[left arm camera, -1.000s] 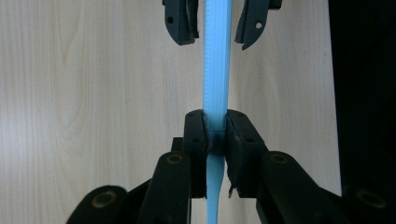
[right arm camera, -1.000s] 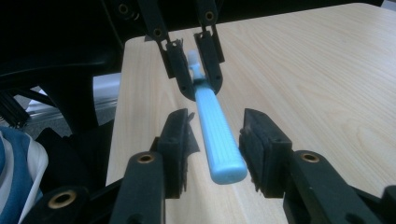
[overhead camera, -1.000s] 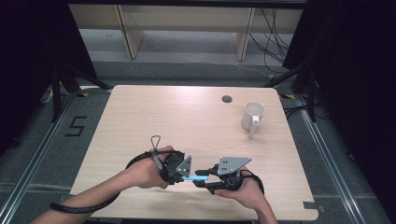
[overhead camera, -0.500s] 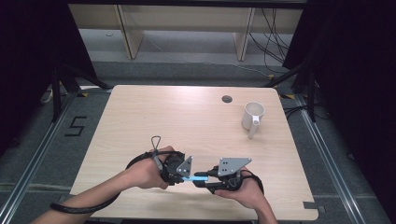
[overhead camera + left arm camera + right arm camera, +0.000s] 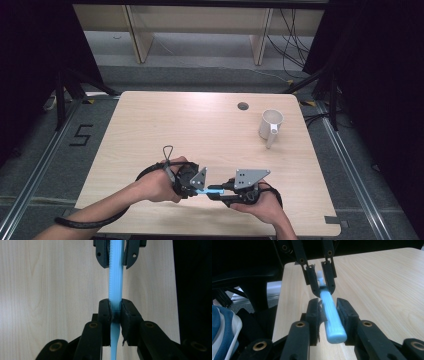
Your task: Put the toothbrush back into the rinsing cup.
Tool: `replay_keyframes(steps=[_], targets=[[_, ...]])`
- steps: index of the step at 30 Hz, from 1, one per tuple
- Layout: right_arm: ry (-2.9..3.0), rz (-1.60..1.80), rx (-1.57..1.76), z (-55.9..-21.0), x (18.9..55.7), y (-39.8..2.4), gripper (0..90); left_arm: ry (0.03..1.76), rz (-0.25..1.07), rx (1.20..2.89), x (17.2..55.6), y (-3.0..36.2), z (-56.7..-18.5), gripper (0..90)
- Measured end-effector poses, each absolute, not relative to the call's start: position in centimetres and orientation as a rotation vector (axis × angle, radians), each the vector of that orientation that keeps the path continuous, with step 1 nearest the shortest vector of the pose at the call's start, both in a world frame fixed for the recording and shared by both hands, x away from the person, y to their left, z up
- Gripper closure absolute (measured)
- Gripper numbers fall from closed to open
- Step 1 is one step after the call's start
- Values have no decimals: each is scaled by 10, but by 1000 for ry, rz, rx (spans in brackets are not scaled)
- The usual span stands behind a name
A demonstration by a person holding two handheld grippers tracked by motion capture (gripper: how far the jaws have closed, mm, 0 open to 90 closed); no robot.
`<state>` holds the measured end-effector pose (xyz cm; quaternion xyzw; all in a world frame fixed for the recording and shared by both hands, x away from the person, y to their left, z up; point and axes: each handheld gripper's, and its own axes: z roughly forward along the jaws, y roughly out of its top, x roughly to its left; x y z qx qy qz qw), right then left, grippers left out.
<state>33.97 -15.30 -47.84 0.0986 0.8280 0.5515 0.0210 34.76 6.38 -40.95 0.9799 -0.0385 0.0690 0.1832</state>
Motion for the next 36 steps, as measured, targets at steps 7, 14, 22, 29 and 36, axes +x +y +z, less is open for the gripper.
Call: replay_keyframes(steps=[7, 14, 22, 29, 36], targets=[[2552, 1719, 294, -478, 340, -154, 768, -103, 187, 2761, 347, 63, -409, 785], [2557, 1726, 296, -478, 341, -155, 775, -104, 187, 2764, 347, 63, -408, 784], [2559, 1731, 295, -477, 340, -154, 787, -111, 185, 2766, 348, 64, -408, 780], [2550, 1739, 293, -477, 341, -153, 788, -106, 183, 2766, 348, 64, -407, 780], [2544, 1715, 304, -475, 342, -156, 789, -70, 187, 2723, 350, 66, -405, 731]])
